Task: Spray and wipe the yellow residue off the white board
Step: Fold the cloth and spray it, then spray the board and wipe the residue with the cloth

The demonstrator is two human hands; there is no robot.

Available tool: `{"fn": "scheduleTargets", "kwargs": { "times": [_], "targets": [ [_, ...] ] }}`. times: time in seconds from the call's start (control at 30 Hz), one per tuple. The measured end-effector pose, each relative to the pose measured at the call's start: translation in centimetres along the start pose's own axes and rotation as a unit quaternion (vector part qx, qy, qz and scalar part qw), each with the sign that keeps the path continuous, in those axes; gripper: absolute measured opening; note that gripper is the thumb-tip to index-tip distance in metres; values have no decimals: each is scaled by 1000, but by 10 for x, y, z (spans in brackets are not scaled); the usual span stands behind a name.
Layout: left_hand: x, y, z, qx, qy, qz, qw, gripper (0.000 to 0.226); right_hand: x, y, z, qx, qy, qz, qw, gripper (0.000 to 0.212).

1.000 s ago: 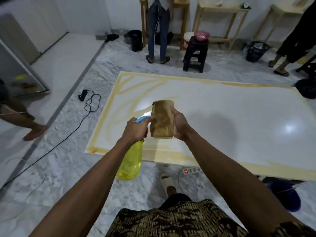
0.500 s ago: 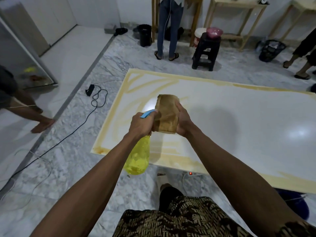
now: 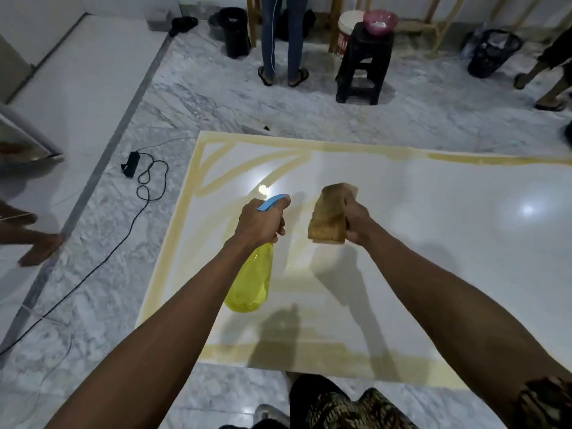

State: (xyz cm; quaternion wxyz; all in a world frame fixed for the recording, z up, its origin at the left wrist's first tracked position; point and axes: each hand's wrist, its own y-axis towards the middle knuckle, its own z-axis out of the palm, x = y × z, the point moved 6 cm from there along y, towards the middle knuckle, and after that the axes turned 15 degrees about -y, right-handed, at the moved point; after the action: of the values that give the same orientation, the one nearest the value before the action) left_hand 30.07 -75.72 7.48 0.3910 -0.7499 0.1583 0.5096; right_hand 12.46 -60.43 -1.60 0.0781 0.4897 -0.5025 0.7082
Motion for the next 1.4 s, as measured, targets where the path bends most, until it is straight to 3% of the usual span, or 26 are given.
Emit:
{"fn": "scheduleTargets", "kwargs": {
  "times": [0.1, 0.2, 0.27, 0.33, 0.37, 0.43, 0.47, 0.53, 0.6, 0.67, 0.83, 1.03, 1.2, 1.27, 1.33, 1.4],
  "targets": [
    [-4, 45, 7, 6, -1, -14, 1000, 53, 44, 60, -47, -144, -144, -32, 979, 52],
    [-5, 80, 10, 10, -13, -19, 1000, 55, 99, 103, -64, -226, -334, -163, 901, 52],
    [-3, 100, 13, 13, -10, -19, 1000, 57, 116, 143, -63, -220, -417, -187, 862, 43],
    [2, 121, 18, 22, -4, -23, 999, 58, 107, 200, -62, -189, -509, -157, 825, 50],
    [6, 129, 21, 23, -1, -24, 999, 58, 89, 225, -57, -149, -580, -117, 792, 57],
    [15, 141, 26, 27, -1, -25, 999, 57, 42, 255, -41, -84, -722, -71, 683, 67],
    [20, 143, 28, 28, -3, -28, 999, 57, 23, 253, -31, -85, -733, -77, 670, 67],
    [32, 142, 28, 29, -3, -34, 999, 57, 3, 227, -9, -126, -709, -121, 683, 63],
    [40, 132, 28, 36, -2, -41, 999, 57, -17, 198, 6, -133, -711, -154, 673, 61],
    [45, 115, 26, 44, -1, -46, 998, 56, -43, 173, 11, -108, -730, -158, 657, 59],
    [59, 53, 14, 69, 9, -45, 997, 56, -126, 82, 24, -58, -721, -156, 673, 71],
    [93, -25, -17, 80, 5, -46, 996, 56, -227, -36, 47, -20, -727, -179, 662, 65],
    [127, -78, -31, 96, 10, -57, 994, 58, -276, -111, 71, 13, -754, -97, 650, 105],
    [134, -92, -34, 103, 8, -60, 993, 58, -279, -132, 82, 43, -730, -61, 680, 87],
    [134, -98, -34, 106, 8, -60, 993, 58, -267, -143, 90, 63, -674, -16, 736, 62],
    [127, -100, -34, 108, 14, -50, 993, 58, -234, -155, 89, 23, -540, -2, 841, 53]
  ]
}}
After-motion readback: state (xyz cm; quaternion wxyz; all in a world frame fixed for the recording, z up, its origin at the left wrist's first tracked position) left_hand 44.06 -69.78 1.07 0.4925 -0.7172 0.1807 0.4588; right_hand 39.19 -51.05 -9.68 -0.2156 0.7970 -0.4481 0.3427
